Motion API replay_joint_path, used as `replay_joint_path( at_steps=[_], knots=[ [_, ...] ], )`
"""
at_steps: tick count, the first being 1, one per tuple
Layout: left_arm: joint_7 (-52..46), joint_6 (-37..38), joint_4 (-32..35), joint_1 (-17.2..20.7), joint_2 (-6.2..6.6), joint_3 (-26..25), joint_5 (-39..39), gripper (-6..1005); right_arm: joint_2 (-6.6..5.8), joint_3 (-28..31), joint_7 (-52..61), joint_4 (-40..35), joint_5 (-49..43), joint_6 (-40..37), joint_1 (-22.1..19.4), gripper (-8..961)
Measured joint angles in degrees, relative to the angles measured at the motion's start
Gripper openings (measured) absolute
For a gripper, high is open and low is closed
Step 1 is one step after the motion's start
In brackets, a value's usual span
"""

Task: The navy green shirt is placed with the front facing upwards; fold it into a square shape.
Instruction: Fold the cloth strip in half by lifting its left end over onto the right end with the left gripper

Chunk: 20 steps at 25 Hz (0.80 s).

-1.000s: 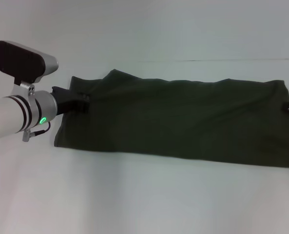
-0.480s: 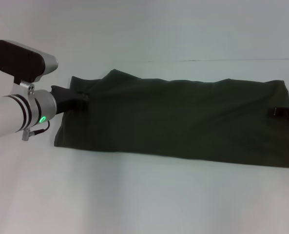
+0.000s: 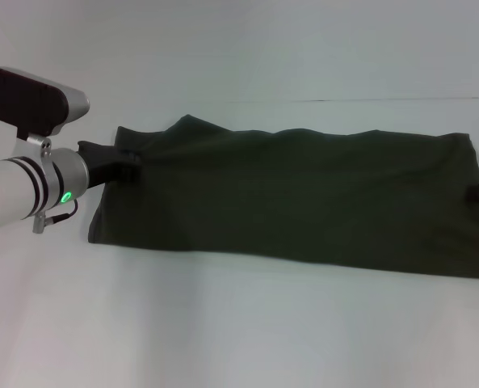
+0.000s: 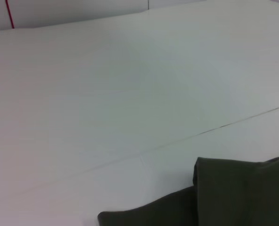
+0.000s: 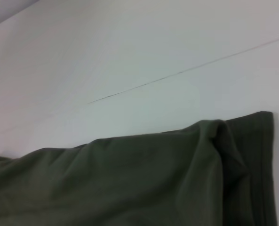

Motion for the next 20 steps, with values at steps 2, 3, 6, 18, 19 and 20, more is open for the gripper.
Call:
replay_joint_path(
  at_steps=[2, 3, 6, 18, 19, 20],
  knots=[
    [-0.01, -0.01, 0.00, 0.14, 0.00, -0.11, 0.02, 5, -0.06, 0.07, 0.34, -0.07, 0.03, -0.01, -0.18, 266],
    [-0.01, -0.01, 0.00, 0.22, 0.00, -0.14, 0.02, 5, -0.11, 0.10, 0.47, -0.09, 0.04, 0.00, -0.22, 225],
    [-0.03, -0.20, 0.03, 0.41, 0.00, -0.16, 0.04, 6, -0.17, 0.17, 0.60, -0.15, 0.06, 0.05, -0.30, 82],
    [-0.07, -0.21, 0.58, 0.97, 0.09, -0.53, 0.17, 12, -0.18, 0.86, -0.25, -0.29, 0.41, 0.11, -0.39, 20],
    [-0.08, -0.04, 0.82, 1.10, 0.06, -0.64, 0.17, 12, -0.18, 0.85, -0.67, -0.37, 0.63, -0.07, -0.39, 20],
    [-0.08, 0.22, 1.09, 1.24, 0.02, -0.72, 0.17, 13, -0.17, 0.85, -1.11, -0.54, 0.97, -0.48, -0.40, 20]
  ],
)
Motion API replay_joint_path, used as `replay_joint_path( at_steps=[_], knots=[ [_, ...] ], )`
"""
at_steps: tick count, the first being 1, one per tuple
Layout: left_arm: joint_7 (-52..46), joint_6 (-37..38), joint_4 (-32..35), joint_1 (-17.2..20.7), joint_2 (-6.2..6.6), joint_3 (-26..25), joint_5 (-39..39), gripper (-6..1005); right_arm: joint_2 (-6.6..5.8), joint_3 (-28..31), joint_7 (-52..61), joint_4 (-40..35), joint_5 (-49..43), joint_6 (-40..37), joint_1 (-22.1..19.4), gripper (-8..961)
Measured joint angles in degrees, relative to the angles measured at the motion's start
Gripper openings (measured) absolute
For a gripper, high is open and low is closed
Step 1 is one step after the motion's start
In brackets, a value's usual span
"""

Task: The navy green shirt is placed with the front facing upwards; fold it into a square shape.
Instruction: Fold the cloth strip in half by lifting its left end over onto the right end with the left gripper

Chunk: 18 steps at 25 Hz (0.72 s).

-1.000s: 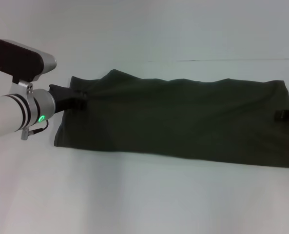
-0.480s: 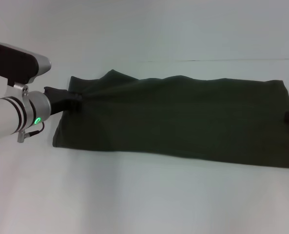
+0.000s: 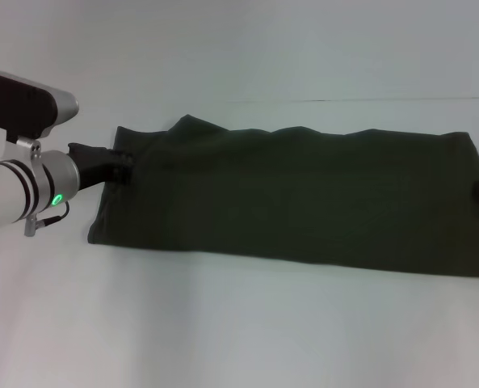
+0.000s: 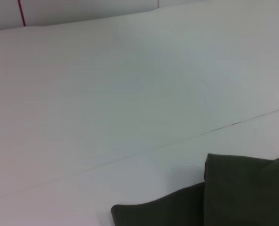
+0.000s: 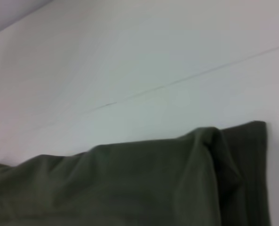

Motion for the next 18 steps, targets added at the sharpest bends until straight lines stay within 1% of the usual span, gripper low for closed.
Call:
replay_joint_path(
  at_steps=[4, 5, 9, 11, 15, 16, 18],
  knots=[
    [-0.74, 3.03, 1.82, 0.94, -0.06, -0.23, 0.00, 15, 0.40, -0.01, -1.51, -1.84, 2.55, -1.55, -0.73, 20],
    [-1.58, 3.70, 2.56, 1.38, -0.03, -0.36, 0.00, 15, 0.58, -0.01, -1.71, -2.71, 3.66, -1.82, -1.22, 46],
    [-5.86, 4.67, 7.07, 3.90, -0.04, -2.82, -0.26, 91, 1.01, 0.00, -3.01, -5.92, 8.89, -3.30, -3.75, 152],
    [-7.24, 5.38, 8.66, 4.58, -0.12, -4.27, -0.51, 129, 1.08, 0.03, -3.65, -7.65, 12.39, -5.51, -5.19, 231],
    [-9.82, 7.76, 9.57, 4.79, 0.03, -6.78, -0.58, 306, 1.23, 0.08, -6.17, -9.26, 20.29, -11.15, -7.15, 389],
    [-10.79, 10.15, 9.57, 4.86, 0.07, -8.24, -0.59, 350, 1.25, 0.09, -6.99, -9.21, 22.00, -12.54, -7.33, 432],
    [-11.28, 11.16, 9.58, 4.95, 0.07, -8.79, -0.60, 585, 1.36, 0.05, -8.63, -8.53, 24.19, -14.79, -7.18, 517]
  ],
)
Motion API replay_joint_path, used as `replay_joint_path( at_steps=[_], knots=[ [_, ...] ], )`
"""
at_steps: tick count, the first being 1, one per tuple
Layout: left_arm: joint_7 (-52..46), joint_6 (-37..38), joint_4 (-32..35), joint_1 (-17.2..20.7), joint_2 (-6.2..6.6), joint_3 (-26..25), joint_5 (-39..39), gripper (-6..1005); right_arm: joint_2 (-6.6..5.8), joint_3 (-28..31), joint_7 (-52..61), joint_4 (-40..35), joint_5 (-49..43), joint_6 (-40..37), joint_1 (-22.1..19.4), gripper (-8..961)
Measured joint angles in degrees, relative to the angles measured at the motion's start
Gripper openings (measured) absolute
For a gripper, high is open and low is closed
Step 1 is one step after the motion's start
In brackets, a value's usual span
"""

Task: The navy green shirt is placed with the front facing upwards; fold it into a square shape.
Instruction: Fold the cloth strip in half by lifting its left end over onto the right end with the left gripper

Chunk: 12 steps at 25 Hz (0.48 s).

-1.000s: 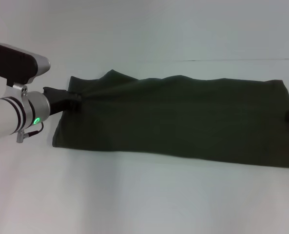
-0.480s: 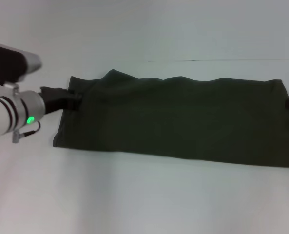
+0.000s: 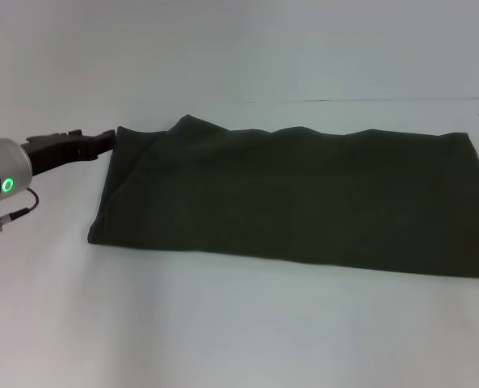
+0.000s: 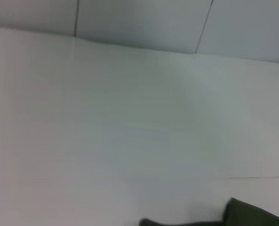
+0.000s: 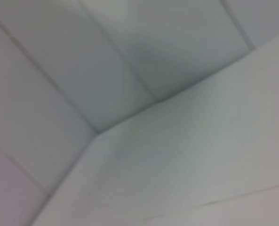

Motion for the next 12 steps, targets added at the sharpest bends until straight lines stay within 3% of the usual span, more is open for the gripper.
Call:
replay_joint_path(
  at_steps=[2, 4, 5, 12],
  knots=[
    [-1.03, 2.83, 0.04, 0.35, -0.03, -0.89, -0.01, 594, 0.18, -0.35, -1.27, 0.86, 0.33, -1.00, 0.85, 602],
    [-1.35, 4.15, 0.07, 0.55, -0.02, -1.21, -0.01, 604, 0.46, -0.72, -2.74, 1.92, -0.25, -1.27, 2.10, 759],
    [-1.62, 8.24, 0.38, 0.97, 0.02, -2.69, -0.02, 608, 0.63, -0.80, -3.45, 2.49, -0.65, -1.34, 2.83, 838],
    [-2.20, 17.15, 2.00, 3.02, 0.29, -8.65, 0.05, 612, 1.43, -1.64, -6.08, 5.26, -1.27, -0.28, 5.31, 894]
  ],
)
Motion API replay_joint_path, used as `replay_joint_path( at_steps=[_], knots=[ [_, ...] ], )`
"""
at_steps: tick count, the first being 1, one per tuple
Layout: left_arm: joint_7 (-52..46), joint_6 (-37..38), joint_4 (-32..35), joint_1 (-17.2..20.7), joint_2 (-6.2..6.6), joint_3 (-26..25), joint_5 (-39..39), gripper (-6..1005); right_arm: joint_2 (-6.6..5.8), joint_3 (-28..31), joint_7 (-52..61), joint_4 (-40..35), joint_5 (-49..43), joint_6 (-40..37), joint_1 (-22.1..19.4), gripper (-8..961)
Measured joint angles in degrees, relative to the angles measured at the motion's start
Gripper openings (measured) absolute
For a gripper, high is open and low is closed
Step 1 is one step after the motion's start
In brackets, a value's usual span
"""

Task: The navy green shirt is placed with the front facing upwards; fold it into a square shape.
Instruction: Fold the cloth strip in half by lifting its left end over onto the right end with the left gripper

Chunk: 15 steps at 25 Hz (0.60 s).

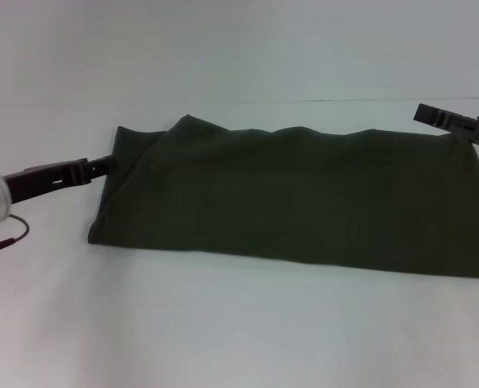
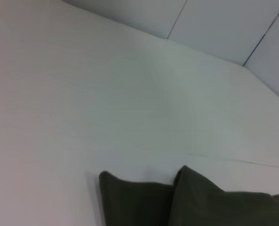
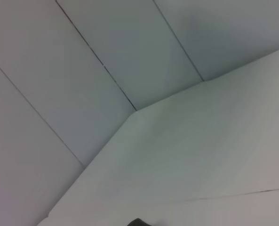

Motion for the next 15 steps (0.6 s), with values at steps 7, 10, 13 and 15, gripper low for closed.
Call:
replay_joint_path(
  at_steps=[7, 10, 13, 15],
  knots=[
    [-2.25, 5.36, 0.82, 1.99, 1.42, -1.71, 1.24, 613, 1.10, -0.08, -1.42, 0.60, 0.07, 2.29, 0.40, 917],
    [-2.31, 6.32, 0.83, 2.27, 1.51, -2.50, 3.71, 613, 1.40, 0.10, -1.54, 0.64, 0.16, 2.31, 0.24, 916],
    [-2.31, 6.74, 0.49, 2.44, 1.51, -2.88, 6.78, 613, 1.49, 0.53, -1.49, 0.71, 0.23, 2.32, -0.06, 915],
    [-2.13, 6.78, 0.38, 2.76, 1.38, -2.82, 7.74, 613, 1.50, 0.60, -1.34, 0.74, 0.29, 2.31, -0.14, 914]
  ],
)
